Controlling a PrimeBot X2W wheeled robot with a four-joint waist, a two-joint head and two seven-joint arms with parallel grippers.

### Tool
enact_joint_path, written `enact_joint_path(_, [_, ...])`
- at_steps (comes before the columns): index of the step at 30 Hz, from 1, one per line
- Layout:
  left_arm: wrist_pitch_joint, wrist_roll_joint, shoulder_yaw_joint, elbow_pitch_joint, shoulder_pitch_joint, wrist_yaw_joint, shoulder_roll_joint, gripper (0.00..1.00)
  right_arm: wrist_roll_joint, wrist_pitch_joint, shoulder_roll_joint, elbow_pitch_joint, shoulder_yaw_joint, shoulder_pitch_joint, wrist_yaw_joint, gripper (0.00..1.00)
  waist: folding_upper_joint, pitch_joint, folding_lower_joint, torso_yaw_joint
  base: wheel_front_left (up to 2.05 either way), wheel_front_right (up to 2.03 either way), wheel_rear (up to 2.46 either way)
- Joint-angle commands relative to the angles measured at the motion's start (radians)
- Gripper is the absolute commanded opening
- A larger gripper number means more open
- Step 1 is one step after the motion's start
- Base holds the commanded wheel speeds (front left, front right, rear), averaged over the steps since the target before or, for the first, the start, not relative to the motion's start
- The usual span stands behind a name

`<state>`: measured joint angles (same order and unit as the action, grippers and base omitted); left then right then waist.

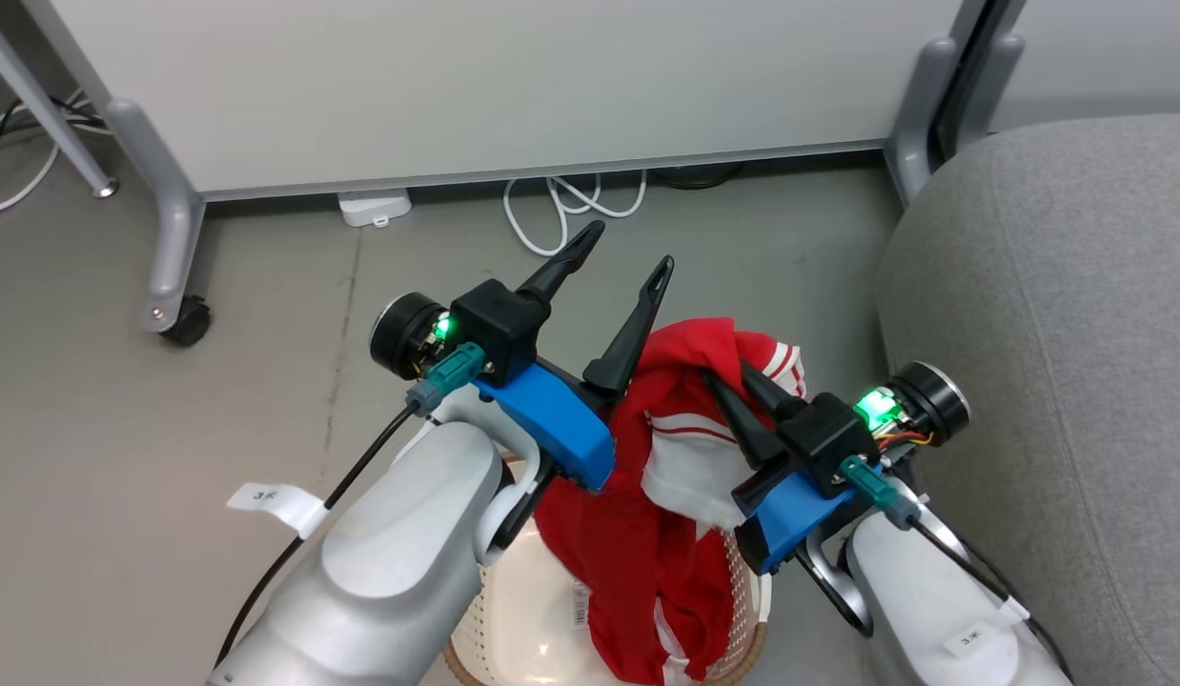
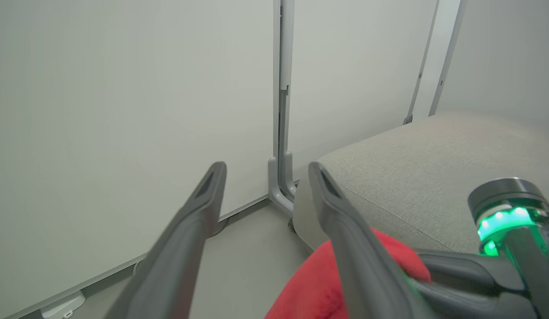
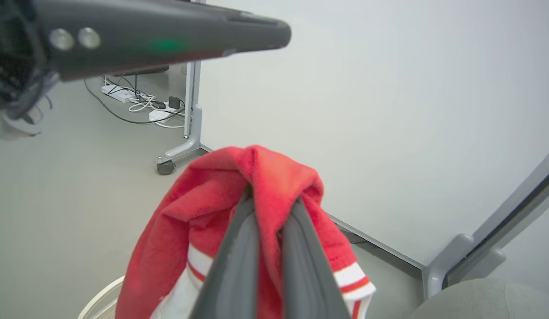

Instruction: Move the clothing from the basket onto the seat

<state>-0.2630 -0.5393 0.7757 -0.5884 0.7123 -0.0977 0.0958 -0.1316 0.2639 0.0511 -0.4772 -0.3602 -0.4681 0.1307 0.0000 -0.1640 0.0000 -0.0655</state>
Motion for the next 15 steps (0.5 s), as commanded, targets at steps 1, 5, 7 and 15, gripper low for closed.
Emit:
enact_joint_path(1, [-0.003, 0.014, -0.011, 0.013, -0.016, 0.003, 0.012, 1.00, 0.018, 0.001, -0.001, 0.016, 0.012, 0.016, 0.000, 0.00, 0.0000, 0.000, 0.0000, 0.016, 0.00, 0.00, 0.00])
enact_joint_path(5, [-0.003, 0.043, -0.024, 0.040, -0.040, 0.005, 0.026, 1.00, 0.030, 0.001, -0.001, 0.054, 0.045, 0.035, 0.000, 0.00, 0.0000, -0.004, 0.0000, 0.052, 0.00, 0.00, 0.00])
enact_joint_path(7, [-0.003, 0.055, -0.028, 0.049, -0.055, 0.004, 0.033, 1.00, 0.040, 0.001, -0.001, 0.076, 0.067, 0.048, 0.000, 0.00, 0.0000, -0.006, 0.0000, 0.073, 0.00, 0.00, 0.00])
enact_joint_path(15, [-0.003, 0.097, -0.038, 0.080, -0.105, 0.002, 0.050, 1.00, 0.046, 0.001, -0.001, 0.161, 0.147, 0.103, 0.000, 0.00, 0.0000, -0.010, 0.0000, 0.175, 0.00, 0.00, 0.00])
